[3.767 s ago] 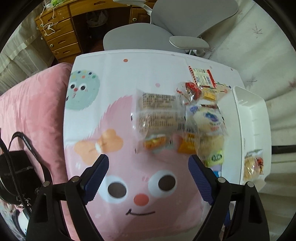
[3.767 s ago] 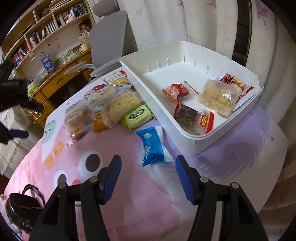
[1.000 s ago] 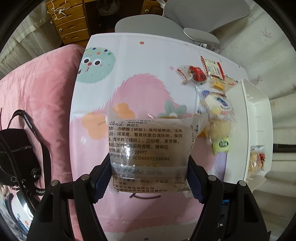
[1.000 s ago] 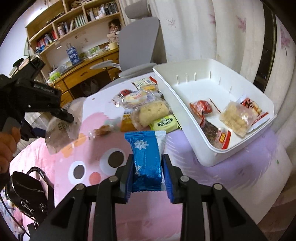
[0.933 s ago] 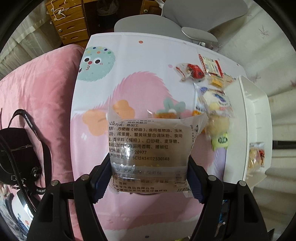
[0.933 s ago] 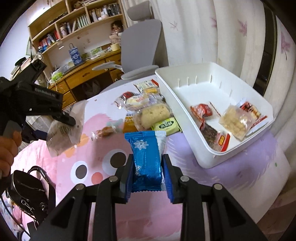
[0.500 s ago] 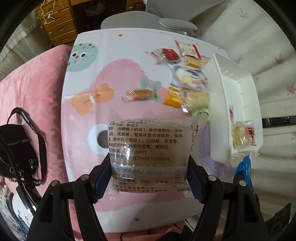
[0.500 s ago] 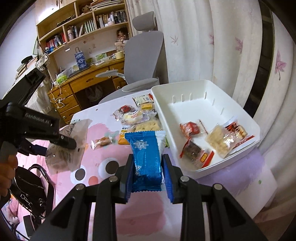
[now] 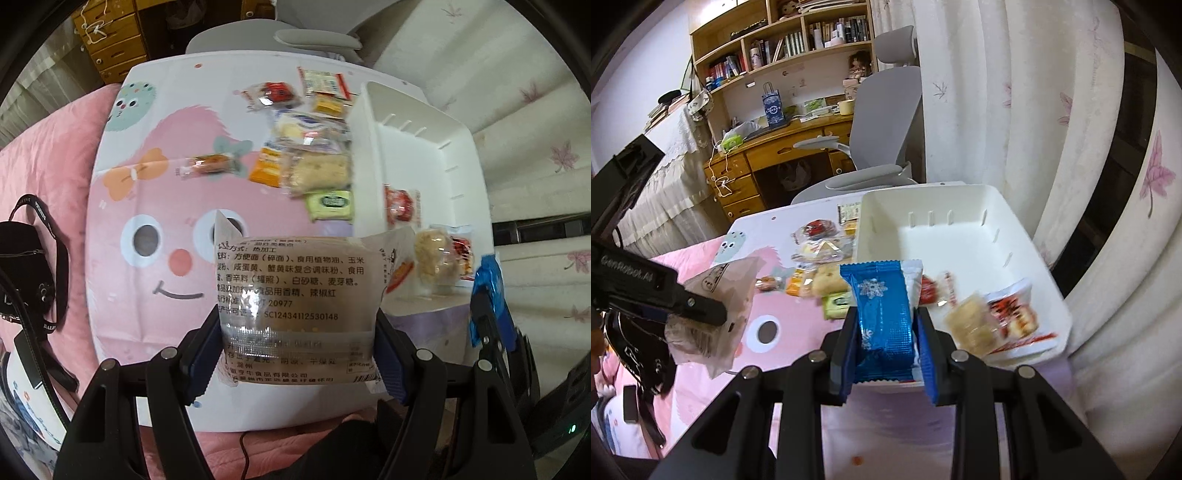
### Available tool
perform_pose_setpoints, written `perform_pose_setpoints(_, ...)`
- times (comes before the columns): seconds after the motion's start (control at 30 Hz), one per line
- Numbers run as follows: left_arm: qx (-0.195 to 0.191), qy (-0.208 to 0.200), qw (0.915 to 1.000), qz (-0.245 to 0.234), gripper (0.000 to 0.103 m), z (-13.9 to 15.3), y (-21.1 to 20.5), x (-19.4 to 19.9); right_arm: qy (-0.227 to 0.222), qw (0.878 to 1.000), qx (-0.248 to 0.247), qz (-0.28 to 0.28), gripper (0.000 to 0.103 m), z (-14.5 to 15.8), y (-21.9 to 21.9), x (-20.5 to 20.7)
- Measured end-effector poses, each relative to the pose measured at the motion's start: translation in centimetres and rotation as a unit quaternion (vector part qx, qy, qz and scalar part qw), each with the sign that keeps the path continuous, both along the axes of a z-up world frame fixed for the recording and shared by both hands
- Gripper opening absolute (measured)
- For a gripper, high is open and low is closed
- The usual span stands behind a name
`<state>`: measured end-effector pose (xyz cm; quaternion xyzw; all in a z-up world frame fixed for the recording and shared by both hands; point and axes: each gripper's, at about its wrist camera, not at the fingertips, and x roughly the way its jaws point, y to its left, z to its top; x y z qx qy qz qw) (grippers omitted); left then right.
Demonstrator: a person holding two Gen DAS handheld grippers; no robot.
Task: Organize snacks
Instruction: 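Carry the bread bag with left tool while right tool carries the blue packet to tray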
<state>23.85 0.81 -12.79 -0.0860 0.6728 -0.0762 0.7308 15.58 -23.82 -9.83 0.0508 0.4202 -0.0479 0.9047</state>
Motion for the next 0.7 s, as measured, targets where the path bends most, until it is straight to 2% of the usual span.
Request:
perform_pose_setpoints(0.37, -0.026, -0.033, 0.9991, -0.009, 0.073, 1.6, -8.7, -0.4, 0.008, 0.999, -0.017, 0.040, 0.030, 0.0, -7.6, 1.6)
perform_pose_setpoints(0.7, -0.065, -0.061, 0.9959, -0.017, 0.075, 1.5, -14.0, 1.2, 0.023, 0.996, -0.033, 0.084, 0.030, -1.0, -11.1, 2.5)
